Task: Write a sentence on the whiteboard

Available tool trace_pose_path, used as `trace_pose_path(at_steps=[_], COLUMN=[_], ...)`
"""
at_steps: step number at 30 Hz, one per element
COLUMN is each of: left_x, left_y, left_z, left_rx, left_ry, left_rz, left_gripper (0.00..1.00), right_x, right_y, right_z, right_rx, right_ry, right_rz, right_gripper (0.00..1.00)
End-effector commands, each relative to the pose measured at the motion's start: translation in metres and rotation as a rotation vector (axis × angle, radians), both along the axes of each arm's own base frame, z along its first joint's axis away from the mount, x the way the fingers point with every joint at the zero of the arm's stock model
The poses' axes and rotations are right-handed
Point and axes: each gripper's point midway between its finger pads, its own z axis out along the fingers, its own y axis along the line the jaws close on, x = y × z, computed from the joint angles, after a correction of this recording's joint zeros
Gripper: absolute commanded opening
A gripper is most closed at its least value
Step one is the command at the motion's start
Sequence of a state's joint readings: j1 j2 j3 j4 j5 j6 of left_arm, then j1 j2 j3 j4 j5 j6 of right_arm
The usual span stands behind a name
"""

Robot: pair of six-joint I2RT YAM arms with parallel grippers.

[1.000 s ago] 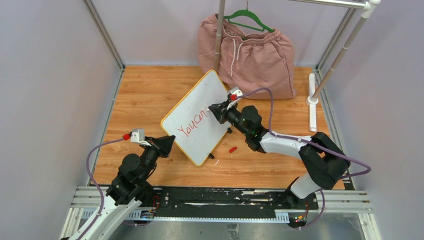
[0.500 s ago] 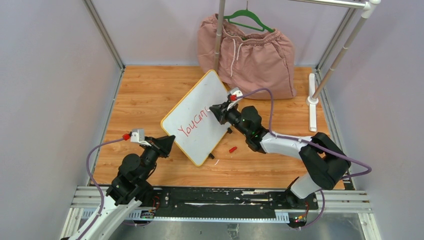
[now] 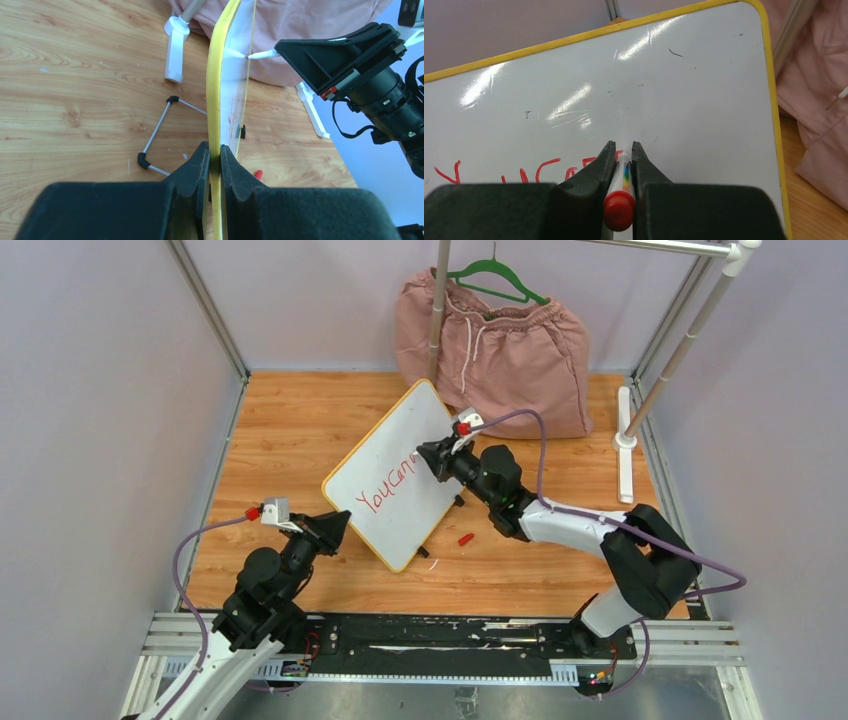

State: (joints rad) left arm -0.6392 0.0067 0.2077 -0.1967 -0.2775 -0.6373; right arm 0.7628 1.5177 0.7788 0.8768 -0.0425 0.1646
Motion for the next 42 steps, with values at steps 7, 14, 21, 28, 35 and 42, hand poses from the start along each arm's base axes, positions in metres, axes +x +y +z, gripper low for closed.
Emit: trace_pose_path(at_steps=[7,14,21,28,35,42], left_x=[0.0,0.0,0.0,-0.001,-0.001,-0.001], left_y=[0.008,0.009,0.009,0.009,0.009,0.009], left_z=[-0.002,-0.002,-0.002,-0.002,-0.002,-0.001], left_rx=[0.052,0.051,0.051,0.049,0.049,0.049], left_ry=[-0.01,-0.011,-0.011,-0.013,-0.012,-0.014], left_rz=[0.029,0.029,0.03,0.03,0.031,0.031], left_gripper=[0.0,0.0,0.0,0.0,0.0,0.0], right_x=[0.012,0.015,0.017,0.012,0.005,-0.002], right_y=[0.005,0.009,0.011,0.013,0.01,0.001], right_z=[0.022,0.033,0.033,0.016,-0.001,-0.018], right_rx=[0.009,0.017,0.01,0.003,-0.001,-0.014], right_ry=[-0.046,-0.066,-0.068,-0.03,0.008,0.036], right_rz=[-0.009,-0.001,0.002,0.024,0.031,0.014], right_gripper=[0.0,0.0,0.0,0.0,0.0,0.0])
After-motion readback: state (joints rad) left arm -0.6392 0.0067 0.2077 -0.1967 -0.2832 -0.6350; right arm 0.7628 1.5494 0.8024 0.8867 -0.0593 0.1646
